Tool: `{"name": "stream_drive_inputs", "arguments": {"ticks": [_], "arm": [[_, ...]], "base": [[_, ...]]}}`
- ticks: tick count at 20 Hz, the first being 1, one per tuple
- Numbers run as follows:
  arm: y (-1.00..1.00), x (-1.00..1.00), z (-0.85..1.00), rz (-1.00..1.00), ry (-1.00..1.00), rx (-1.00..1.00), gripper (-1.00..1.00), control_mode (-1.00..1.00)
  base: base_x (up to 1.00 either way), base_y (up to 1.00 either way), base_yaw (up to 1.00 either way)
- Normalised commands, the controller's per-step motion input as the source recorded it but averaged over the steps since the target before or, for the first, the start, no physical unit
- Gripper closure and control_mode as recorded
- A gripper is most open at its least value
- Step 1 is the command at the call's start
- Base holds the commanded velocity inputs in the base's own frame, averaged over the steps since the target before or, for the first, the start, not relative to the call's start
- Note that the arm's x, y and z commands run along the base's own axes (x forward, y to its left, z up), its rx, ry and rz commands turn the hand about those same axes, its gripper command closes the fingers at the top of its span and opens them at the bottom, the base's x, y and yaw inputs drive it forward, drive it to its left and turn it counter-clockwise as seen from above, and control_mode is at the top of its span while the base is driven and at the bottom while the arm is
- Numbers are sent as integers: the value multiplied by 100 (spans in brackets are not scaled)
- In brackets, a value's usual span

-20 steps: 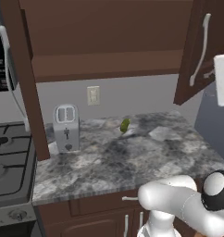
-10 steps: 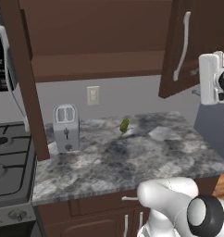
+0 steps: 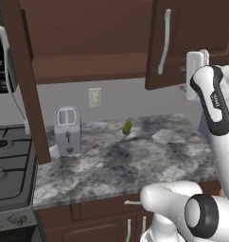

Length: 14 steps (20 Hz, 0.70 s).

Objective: Close all open cabinet doors.

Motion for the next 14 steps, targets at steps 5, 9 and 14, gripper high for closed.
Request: {"name": "stream_drive_inputs", "arguments": {"ticks": [5, 9, 14], "arm": [[-1, 66, 3, 0, 6, 2, -100, -100], [-1, 54, 1, -1, 7, 0, -100, -100], [0, 51, 0, -8, 0, 0, -100, -100]], "base": [[0, 0, 0], [0, 0, 0], [0, 0, 0]]}}
